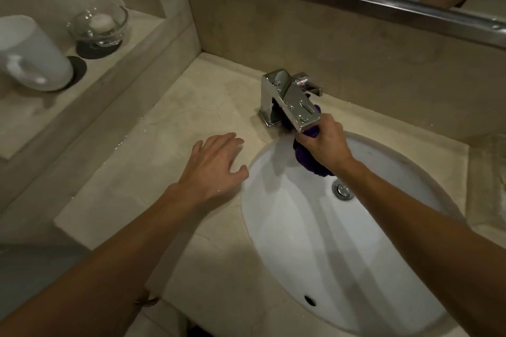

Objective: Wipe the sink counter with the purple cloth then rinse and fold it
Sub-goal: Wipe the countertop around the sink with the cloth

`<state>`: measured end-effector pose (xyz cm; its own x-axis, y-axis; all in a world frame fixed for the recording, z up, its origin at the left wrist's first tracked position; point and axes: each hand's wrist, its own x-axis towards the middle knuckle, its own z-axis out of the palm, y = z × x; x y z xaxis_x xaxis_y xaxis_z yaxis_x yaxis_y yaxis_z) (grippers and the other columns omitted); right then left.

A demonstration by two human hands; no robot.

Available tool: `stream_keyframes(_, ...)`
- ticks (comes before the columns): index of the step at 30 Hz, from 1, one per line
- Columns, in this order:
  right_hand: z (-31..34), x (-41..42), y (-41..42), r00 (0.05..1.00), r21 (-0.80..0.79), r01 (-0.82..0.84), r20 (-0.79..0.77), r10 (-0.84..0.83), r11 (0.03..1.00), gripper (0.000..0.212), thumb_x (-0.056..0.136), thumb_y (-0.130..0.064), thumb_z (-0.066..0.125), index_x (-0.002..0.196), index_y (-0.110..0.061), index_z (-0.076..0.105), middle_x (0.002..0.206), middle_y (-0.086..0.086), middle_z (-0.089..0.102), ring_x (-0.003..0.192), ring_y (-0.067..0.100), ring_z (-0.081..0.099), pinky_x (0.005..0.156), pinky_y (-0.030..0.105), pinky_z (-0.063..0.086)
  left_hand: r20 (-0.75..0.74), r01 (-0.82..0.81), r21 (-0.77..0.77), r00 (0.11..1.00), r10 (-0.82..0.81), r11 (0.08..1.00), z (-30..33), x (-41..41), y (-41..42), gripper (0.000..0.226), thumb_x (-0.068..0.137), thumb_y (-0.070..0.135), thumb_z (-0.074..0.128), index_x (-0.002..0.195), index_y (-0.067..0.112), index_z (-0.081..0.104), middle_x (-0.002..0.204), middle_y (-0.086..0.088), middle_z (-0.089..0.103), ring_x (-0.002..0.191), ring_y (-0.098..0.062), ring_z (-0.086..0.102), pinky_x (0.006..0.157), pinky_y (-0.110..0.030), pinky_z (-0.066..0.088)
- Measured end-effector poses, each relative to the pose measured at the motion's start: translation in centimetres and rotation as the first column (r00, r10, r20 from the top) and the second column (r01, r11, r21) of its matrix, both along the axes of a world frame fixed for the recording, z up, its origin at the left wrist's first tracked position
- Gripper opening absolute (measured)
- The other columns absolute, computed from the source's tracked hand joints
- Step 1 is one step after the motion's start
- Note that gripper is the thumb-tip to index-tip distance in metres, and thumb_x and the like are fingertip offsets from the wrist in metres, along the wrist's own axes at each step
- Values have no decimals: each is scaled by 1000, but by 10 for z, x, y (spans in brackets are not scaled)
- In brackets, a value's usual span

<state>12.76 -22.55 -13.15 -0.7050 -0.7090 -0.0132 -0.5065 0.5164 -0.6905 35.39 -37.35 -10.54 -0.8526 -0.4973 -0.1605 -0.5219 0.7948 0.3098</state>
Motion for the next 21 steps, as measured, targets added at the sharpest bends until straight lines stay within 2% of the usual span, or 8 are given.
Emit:
stream_keyframes(3,-1,42,-8,998,-49,-1,61,4,999,33,86,-37,72,113,-18,70,105,4,65,96,24,63,89,37,53,-13,-20,24,1000,21,1000,4,18,-18,76,79,58,37,147,28,44,160,4,36,146,-17,30,120,-48,21)
stream_keyframes(5,1,76,-19,996,-105,-28,82,36,994,34,88,-29,74,121,-21,70,102,-5,60,99,22,58,93,33,49,3,-26,35,1000,26,999,6,35,-31,75,79,58,39,148,29,43,160,4,35,147,-17,29,120,-48,21)
stream_keyframes(7,3,105,-31,992,-112,-66,100,77,992,33,91,-29,73,123,-24,69,107,-4,56,102,18,54,94,31,45,28,-10,38,1000,8,999,9,53,-44,72,82,57,42,148,29,42,161,5,33,147,-17,28,121,-48,21)
stream_keyframes(10,8,129,-50,982,-52,-167,83,171,985,33,93,-30,71,125,-25,68,111,-3,55,105,15,50,91,29,42,32,-3,34,999,2,999,14,76,-64,68,85,55,46,148,30,42,162,6,32,148,-17,27,121,-49,20)
stream_keyframes(13,15,131,-66,974,36,-220,63,218,975,35,93,-31,71,127,-26,67,116,0,56,105,16,52,91,30,44,4,-21,54,1000,21,998,19,96,-80,72,80,56,42,147,30,44,161,6,33,147,-17,28,122,-46,19)
stream_keyframes(16,19,130,-84,978,106,-208,42,205,972,39,94,-32,70,132,-24,64,121,5,59,109,21,54,90,29,41,-44,-29,84,998,33,996,16,113,-88,68,81,54,44,145,30,47,160,8,35,146,-14,28,122,-44,19)
stream_keyframes(19,18,124,-110,986,123,-161,-12,164,979,47,93,-32,70,137,-18,61,134,8,63,121,28,56,99,35,43,-73,-46,113,996,55,993,7,123,-91,61,87,50,51,144,31,47,158,9,37,146,-13,29,122,-43,20)
stream_keyframes(21,18,119,-134,990,128,-126,-42,133,984,40,94,-30,69,131,-16,64,128,7,66,117,29,58,94,36,45,-71,-57,116,995,65,992,3,126,-95,62,86,50,52,145,30,47,158,8,38,145,-14,31,122,-42,22)
